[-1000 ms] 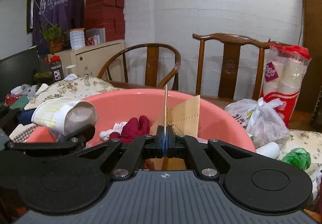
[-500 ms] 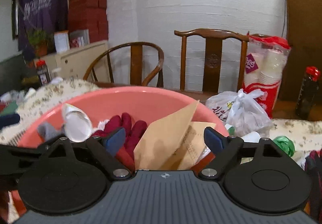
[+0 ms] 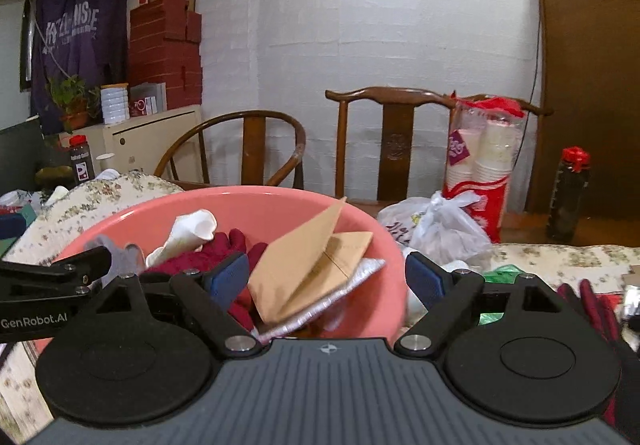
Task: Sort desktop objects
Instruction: 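Open both grippers to drop the cardboard and cup into the basin, then grasp the black-and-red glove with the right gripper while the left grips its cuff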
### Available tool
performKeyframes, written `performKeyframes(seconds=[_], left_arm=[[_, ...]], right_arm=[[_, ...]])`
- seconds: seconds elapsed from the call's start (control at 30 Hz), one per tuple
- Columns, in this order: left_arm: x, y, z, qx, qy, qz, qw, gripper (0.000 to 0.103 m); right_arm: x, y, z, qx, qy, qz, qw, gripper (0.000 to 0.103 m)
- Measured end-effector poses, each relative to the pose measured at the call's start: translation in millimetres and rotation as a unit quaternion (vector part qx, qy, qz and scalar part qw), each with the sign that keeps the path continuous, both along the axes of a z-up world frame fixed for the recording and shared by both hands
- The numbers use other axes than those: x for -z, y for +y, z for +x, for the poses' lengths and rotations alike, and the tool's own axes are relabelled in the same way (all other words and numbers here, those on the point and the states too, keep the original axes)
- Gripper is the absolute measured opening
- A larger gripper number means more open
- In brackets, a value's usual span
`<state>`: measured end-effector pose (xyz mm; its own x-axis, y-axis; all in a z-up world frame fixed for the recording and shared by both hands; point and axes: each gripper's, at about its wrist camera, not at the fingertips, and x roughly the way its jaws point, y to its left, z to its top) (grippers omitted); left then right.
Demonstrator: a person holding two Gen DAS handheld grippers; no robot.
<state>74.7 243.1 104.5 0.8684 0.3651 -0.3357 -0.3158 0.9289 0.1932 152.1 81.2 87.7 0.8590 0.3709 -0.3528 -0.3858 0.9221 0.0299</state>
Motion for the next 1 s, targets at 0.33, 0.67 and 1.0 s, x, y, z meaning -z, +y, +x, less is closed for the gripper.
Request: performKeyframes(seconds=[0.33, 0.67, 1.0], left_arm=[[0.2, -67.6, -19.0, 0.066, -0.010, 0.005, 0.9978, 0.103], [14.1, -161.5, -4.5, 0.152, 0.000, 0.008, 0.9883, 0.103], [39.6, -242.6, 36.8, 0.204, 0.036, 0.004, 0.9784, 0.103]], right_arm=[[-2.2, -58.6, -27.7, 0.040, -0.010, 0.007, 0.999, 0.088], [22.2, -162.7, -51.5, 0.131, -0.003, 0.004, 0.991, 0.089], [57.3, -235.2, -81.2, 0.192, -0.007, -0.014, 0.981, 0.089]])
